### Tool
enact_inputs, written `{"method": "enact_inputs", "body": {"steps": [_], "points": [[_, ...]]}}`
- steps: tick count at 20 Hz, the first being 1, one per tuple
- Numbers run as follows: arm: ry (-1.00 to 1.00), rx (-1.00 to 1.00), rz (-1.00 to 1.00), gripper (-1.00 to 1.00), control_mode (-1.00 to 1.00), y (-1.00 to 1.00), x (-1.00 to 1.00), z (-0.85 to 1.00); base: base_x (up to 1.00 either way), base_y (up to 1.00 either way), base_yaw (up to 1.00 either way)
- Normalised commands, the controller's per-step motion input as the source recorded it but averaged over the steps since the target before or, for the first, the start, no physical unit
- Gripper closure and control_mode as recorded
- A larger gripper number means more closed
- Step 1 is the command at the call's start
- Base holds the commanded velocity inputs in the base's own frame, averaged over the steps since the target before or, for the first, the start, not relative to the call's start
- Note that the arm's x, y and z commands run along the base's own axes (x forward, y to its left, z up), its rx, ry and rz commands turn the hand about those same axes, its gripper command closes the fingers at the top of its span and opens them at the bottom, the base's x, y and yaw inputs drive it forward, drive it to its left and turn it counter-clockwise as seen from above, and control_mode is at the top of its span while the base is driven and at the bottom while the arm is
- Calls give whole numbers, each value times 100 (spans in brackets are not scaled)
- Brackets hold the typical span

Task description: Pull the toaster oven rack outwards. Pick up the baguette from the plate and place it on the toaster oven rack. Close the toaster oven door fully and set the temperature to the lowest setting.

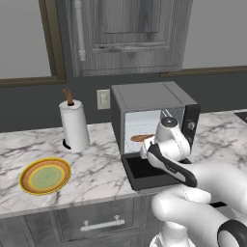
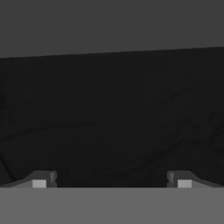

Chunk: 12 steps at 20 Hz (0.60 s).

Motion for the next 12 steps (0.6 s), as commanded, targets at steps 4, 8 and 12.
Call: {"method": "enact_inputs", "body": {"steps": [4,8,12], "points": [[0,0,0,-100,-100,0,22,-17,0,0,0],[0,0,0,-100,-100,0,23,-19,0,0,0],[0,0,0,-100,-100,0,24,-20,0,0,0]]}}
